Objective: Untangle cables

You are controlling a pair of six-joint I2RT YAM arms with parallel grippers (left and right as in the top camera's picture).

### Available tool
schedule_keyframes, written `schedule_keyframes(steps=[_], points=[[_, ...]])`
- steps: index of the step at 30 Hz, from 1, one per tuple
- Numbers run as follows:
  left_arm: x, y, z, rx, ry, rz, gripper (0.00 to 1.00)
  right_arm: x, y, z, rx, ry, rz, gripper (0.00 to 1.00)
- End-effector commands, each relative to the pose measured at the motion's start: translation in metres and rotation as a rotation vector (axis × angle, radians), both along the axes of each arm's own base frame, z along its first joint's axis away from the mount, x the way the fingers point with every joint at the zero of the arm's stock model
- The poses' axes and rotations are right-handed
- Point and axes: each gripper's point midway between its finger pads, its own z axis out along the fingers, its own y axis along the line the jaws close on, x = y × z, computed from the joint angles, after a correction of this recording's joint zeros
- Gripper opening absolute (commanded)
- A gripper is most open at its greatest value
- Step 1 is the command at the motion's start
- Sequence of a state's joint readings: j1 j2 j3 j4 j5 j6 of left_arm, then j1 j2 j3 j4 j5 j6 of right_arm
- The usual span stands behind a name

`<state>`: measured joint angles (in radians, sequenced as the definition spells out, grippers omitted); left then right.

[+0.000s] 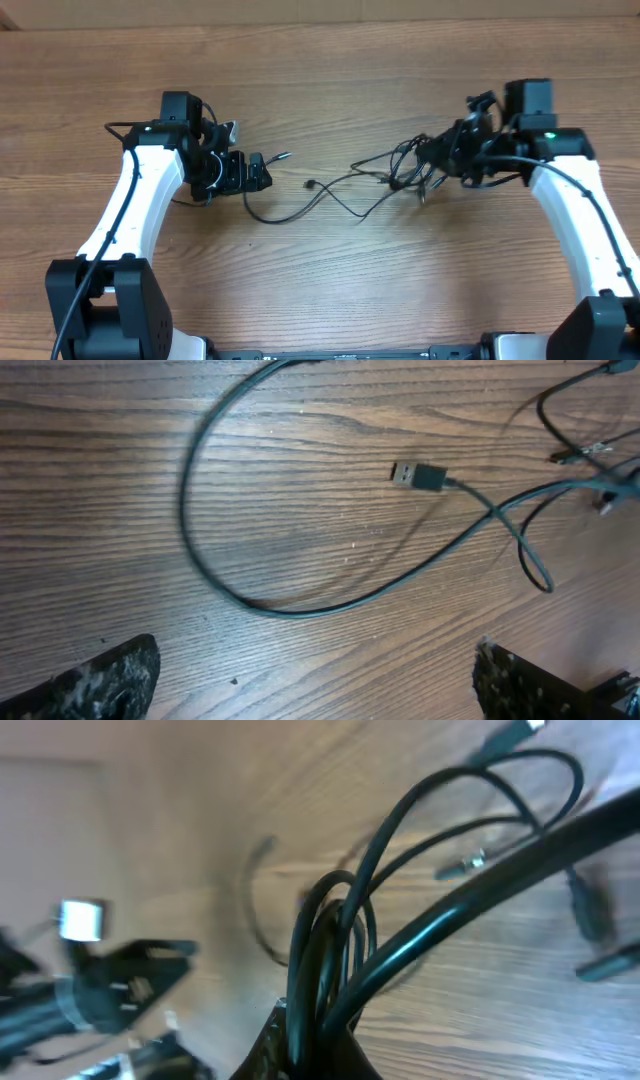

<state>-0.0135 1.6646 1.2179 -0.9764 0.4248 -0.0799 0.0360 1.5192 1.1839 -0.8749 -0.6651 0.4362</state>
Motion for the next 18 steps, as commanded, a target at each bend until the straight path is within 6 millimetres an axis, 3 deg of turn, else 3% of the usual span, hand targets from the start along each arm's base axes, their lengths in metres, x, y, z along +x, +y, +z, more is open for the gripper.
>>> schedule_keyframes(steps=[1,5,12,14,16,18], points=[[-0.001,-0.001,0.000,0.002,0.011,0.028,1.00,-0.013,0.014,-0.014,-0.088,-0.009,0.059,0.04],[-0.002,-0.001,-0.001,0.002,0.019,0.031,1.00,-0.030,0.038,-0.029,-0.087,0.009,0.134,0.04],[-0.003,-0.001,-0.001,0.005,0.024,0.031,1.00,-0.063,0.064,-0.054,-0.084,0.101,0.185,0.04],[-0.004,-0.001,-0.001,0.004,0.026,0.031,1.00,-0.073,0.072,-0.063,-0.082,0.129,0.195,0.08],[-0.004,-0.001,-0.001,0.004,0.028,0.031,0.99,-0.079,0.076,-0.068,-0.084,0.139,0.210,0.24],[-0.004,-0.001,-0.001,0.005,0.029,0.031,0.99,-0.088,0.081,-0.073,-0.090,0.152,0.236,0.72]])
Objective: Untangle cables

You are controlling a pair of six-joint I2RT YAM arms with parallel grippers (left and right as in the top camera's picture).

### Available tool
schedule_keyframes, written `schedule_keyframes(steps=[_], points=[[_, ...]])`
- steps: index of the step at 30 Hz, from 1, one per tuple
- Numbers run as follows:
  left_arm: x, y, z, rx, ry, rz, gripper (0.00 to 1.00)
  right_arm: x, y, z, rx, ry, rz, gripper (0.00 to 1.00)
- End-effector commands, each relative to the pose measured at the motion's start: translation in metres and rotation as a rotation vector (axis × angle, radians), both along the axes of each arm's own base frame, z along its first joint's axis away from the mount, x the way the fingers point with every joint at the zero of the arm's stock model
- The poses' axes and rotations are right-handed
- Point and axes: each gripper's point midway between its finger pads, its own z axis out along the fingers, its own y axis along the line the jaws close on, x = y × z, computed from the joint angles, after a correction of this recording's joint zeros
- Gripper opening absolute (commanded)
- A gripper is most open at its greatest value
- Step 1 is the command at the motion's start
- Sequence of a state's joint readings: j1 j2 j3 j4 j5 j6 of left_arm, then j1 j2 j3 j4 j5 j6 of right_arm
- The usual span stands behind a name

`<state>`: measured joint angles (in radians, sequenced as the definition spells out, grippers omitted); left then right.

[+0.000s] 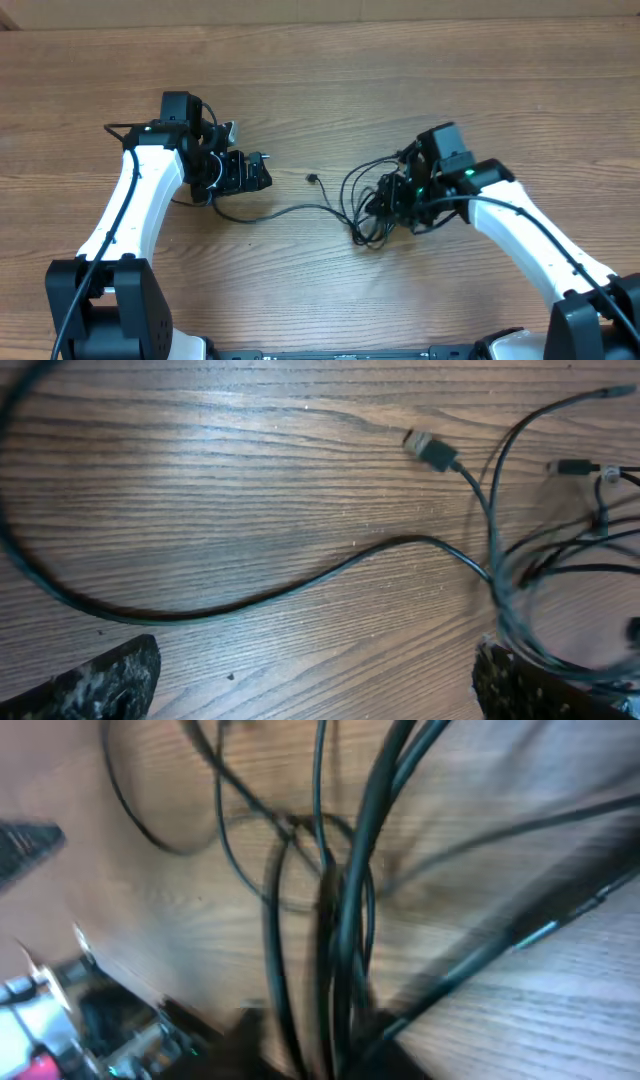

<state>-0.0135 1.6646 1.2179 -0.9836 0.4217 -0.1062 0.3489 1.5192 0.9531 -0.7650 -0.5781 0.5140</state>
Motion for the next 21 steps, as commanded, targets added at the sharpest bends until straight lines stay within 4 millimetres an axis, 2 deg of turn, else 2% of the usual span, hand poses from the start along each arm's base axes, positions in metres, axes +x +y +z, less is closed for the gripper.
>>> schedule_keyframes(steps=[1,6,7,8,10,11,12,14,15,17,19,20,21], points=[[-0.003,-0.001,-0.001,0.004,0.011,0.006,0.99,-0.012,0.007,-0.002,-0.001,0.006,0.024,0.82],[-0.005,-0.002,-0.001,0.002,0.022,0.004,1.00,-0.015,0.008,-0.004,-0.002,0.008,0.034,1.00],[-0.007,-0.003,-0.001,0.002,0.026,0.003,1.00,-0.016,0.009,-0.002,0.018,0.008,0.044,1.00],[-0.008,-0.004,-0.001,0.002,0.032,-0.001,1.00,-0.019,0.018,0.007,0.096,-0.012,0.110,1.00],[-0.011,-0.006,-0.001,0.003,0.042,-0.012,1.00,-0.031,0.039,0.038,0.333,-0.071,0.269,1.00],[-0.013,-0.008,-0.002,0.004,0.043,-0.021,1.00,-0.035,0.043,0.053,0.437,-0.086,0.309,1.00],[-0.014,-0.010,-0.002,0.004,0.044,-0.031,1.00,-0.029,0.038,0.057,0.458,-0.082,0.280,1.00],[-0.015,-0.015,-0.002,0.004,0.044,-0.044,1.00,-0.012,0.021,0.045,0.376,-0.112,0.213,1.00],[-0.016,-0.018,-0.001,0.003,0.044,-0.053,1.00,0.000,0.005,0.032,0.285,-0.121,0.150,1.00],[-0.018,-0.026,-0.001,0.004,0.044,-0.080,1.00,0.020,-0.040,0.000,0.031,-0.077,-0.045,1.00],[-0.022,-0.037,-0.001,0.005,0.043,-0.115,1.00,0.026,-0.082,-0.021,-0.176,-0.023,-0.207,1.00],[-0.026,-0.050,-0.001,0.005,0.039,-0.160,1.00,0.023,-0.104,-0.030,-0.294,-0.007,-0.251,1.00],[-0.029,-0.059,-0.001,0.005,0.035,-0.190,0.99,0.021,-0.112,-0.033,-0.342,-0.004,-0.260,1.00]])
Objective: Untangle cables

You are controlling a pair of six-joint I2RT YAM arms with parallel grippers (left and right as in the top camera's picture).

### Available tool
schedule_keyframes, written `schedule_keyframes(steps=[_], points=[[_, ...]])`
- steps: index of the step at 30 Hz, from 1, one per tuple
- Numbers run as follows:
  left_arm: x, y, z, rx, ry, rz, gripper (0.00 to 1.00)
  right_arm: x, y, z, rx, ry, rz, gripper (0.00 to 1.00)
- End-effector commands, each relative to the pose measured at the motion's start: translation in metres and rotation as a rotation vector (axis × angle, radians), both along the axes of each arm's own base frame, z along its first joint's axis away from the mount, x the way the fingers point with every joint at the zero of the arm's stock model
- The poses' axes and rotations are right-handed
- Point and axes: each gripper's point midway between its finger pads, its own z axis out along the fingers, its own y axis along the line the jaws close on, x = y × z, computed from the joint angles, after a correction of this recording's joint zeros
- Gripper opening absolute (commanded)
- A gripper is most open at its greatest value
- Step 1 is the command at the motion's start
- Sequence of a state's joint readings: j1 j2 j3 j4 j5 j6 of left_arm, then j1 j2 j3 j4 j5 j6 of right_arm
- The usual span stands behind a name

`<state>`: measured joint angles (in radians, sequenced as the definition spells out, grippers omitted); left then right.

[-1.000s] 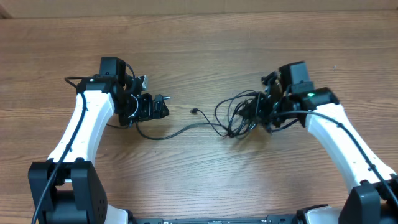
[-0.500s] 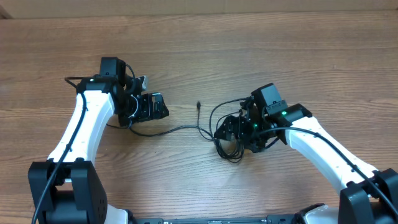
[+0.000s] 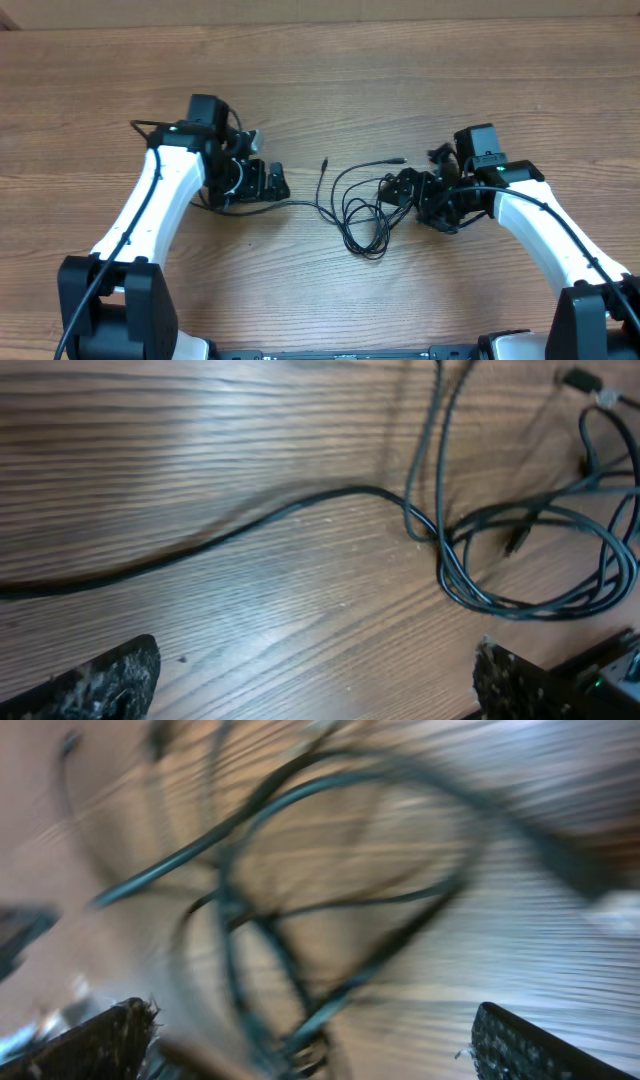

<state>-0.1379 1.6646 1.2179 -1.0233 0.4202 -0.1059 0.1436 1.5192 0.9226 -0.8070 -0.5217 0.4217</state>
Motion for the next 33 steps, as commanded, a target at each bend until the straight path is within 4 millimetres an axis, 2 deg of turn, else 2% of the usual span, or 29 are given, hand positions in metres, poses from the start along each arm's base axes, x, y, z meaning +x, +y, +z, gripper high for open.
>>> schedule_keyframes(steps=[1,4,5,7,9,11,15,17,19,23,28,33], points=[[-0.010,-0.028,0.000,-0.001,-0.010,-0.086,0.98,0.001,-0.051,-0.018,-0.293,0.008,-0.122,1.00],[-0.013,-0.055,0.001,-0.012,-0.045,-0.154,0.91,0.003,-0.070,-0.022,-0.395,0.013,-0.189,1.00],[-0.015,-0.071,0.003,-0.022,-0.057,-0.168,0.85,0.004,-0.076,-0.022,-0.430,0.012,-0.219,0.86],[-0.017,-0.087,0.004,-0.034,-0.067,-0.171,0.75,0.006,-0.079,-0.022,-0.441,0.005,-0.230,0.64],[-0.020,-0.105,0.006,-0.050,-0.087,-0.192,0.68,0.007,-0.079,-0.022,-0.439,0.002,-0.231,0.48],[-0.024,-0.123,0.008,-0.067,-0.113,-0.222,0.65,0.006,-0.079,-0.022,-0.440,0.005,-0.230,0.40],[-0.032,-0.150,0.012,-0.093,-0.143,-0.263,0.65,0.004,-0.073,-0.022,-0.408,0.016,-0.219,0.41],[-0.039,-0.163,0.013,-0.104,-0.152,-0.293,0.58,0.002,-0.060,-0.020,-0.340,0.018,-0.168,0.44],[-0.045,-0.170,0.011,-0.095,-0.157,-0.310,0.55,0.001,-0.054,-0.019,-0.308,0.017,-0.142,0.45],[-0.042,-0.169,-0.002,-0.006,-0.147,-0.223,0.55,0.001,-0.053,-0.018,-0.301,0.016,-0.141,0.45],[-0.035,-0.178,-0.020,-0.005,-0.114,-0.147,0.40,0.001,-0.053,-0.018,-0.301,0.017,-0.141,0.45],[-0.027,-0.185,-0.040,-0.005,-0.100,-0.124,0.41,0.001,-0.053,-0.018,-0.301,0.017,-0.141,0.45]])
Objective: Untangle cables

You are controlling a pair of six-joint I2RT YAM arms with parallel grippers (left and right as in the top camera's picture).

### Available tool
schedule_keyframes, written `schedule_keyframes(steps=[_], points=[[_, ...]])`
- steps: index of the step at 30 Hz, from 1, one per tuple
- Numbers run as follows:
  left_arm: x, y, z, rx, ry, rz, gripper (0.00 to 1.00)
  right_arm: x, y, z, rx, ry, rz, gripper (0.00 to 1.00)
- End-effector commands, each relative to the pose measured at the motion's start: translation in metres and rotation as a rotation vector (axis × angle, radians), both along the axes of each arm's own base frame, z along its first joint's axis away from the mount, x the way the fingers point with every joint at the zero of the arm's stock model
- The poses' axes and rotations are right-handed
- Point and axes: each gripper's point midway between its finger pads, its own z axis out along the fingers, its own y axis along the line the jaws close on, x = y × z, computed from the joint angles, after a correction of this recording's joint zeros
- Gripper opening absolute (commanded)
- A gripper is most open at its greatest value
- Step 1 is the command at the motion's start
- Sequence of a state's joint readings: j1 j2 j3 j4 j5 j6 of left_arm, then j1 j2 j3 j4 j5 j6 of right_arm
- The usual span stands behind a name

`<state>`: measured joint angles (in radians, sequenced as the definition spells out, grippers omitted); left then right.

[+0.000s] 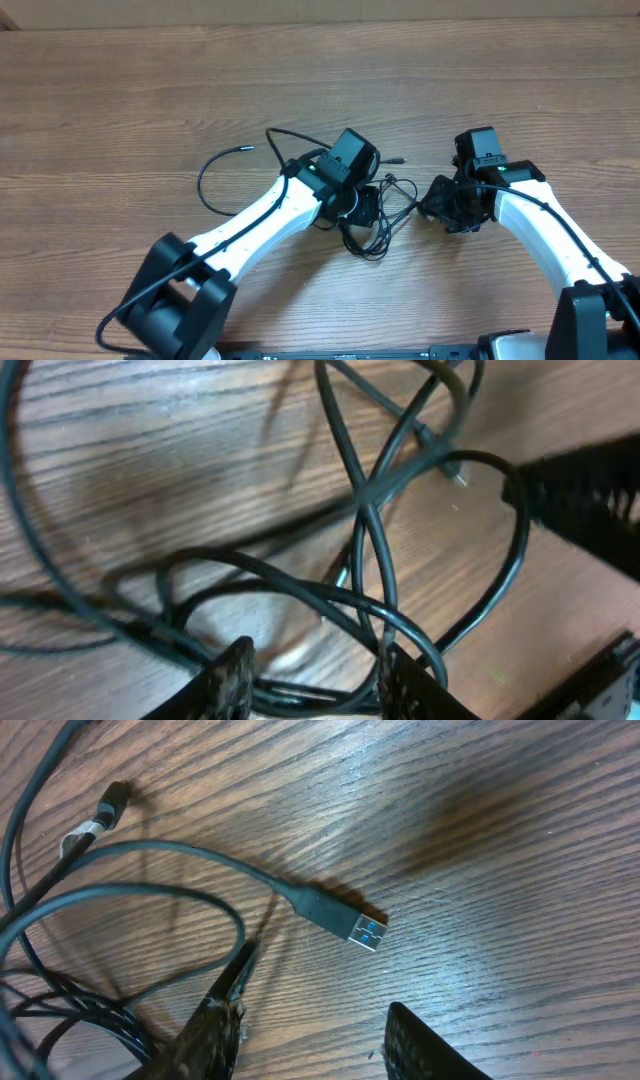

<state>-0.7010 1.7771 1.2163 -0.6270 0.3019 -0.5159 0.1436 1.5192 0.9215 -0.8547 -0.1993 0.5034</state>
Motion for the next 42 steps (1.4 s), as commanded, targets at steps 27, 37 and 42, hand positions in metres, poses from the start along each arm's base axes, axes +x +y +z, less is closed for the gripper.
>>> schedule_keyframes(steps=[27,37,42], points=[[0.028,0.091,-0.030,0.153,0.082,0.062,0.25,-0.027,0.063,0.019,0.303,0.023,0.209,0.33],[0.019,0.118,-0.033,0.183,0.137,0.018,0.24,-0.039,0.119,0.021,0.339,0.015,0.279,0.09],[0.012,0.137,-0.031,0.157,0.183,-0.026,0.22,-0.039,0.163,0.034,0.421,-0.050,0.331,0.04]])
